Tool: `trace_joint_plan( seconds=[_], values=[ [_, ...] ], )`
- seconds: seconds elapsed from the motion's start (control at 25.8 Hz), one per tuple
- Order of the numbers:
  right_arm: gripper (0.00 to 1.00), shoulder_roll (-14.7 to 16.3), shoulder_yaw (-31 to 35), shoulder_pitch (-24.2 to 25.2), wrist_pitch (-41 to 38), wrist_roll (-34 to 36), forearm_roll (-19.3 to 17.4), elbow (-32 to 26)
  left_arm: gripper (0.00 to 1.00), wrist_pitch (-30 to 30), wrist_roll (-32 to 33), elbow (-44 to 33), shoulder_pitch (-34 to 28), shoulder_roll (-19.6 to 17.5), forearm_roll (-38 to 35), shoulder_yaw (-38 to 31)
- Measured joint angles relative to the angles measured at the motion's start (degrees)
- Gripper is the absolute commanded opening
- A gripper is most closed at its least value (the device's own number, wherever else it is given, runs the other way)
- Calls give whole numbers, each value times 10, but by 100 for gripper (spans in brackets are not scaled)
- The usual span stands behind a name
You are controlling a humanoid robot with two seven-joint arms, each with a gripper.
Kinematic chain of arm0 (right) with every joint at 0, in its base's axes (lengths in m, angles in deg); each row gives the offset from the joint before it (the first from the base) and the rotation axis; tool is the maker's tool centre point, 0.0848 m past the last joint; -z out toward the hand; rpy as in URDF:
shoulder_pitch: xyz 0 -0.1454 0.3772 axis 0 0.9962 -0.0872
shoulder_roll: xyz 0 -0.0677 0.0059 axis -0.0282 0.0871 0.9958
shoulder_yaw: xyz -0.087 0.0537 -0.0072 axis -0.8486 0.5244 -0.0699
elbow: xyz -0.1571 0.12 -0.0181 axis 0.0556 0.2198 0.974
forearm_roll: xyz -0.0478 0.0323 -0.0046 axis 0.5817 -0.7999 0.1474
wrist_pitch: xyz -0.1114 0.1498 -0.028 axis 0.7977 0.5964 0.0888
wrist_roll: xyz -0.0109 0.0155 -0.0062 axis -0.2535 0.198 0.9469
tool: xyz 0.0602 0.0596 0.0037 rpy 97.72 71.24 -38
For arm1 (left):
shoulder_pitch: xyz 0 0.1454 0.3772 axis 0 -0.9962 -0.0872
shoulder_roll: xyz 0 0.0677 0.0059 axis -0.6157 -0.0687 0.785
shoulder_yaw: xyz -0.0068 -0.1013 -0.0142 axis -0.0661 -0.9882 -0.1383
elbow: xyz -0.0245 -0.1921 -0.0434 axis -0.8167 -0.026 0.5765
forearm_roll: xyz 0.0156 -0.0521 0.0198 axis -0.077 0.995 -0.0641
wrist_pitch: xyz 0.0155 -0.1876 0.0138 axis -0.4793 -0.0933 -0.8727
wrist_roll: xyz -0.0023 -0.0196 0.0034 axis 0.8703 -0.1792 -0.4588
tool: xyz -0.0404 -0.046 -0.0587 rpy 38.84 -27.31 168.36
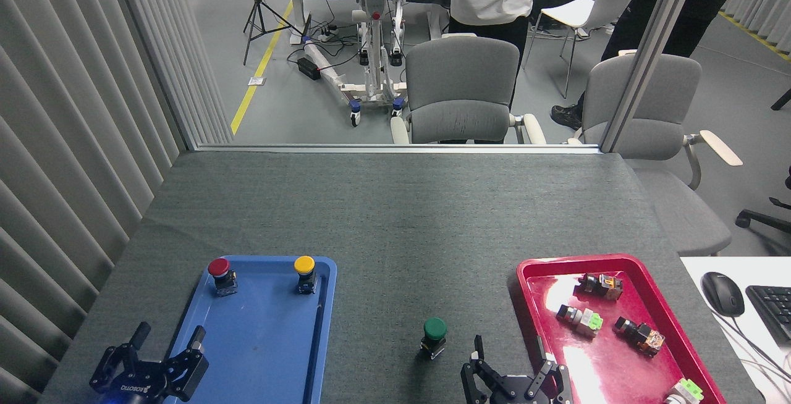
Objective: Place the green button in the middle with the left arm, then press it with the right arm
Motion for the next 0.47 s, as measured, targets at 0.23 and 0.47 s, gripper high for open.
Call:
trace_joint_plan(
  seconds=[0.23, 0.47],
  values=[
    [99, 0, -1, 0, 0, -1, 0, 0, 99, 27, 1, -2, 1, 0, 0, 13],
    [99, -1, -9, 0, -9, -3, 0, 0, 99, 29, 2, 0, 6, 6, -1, 19]
  ],
)
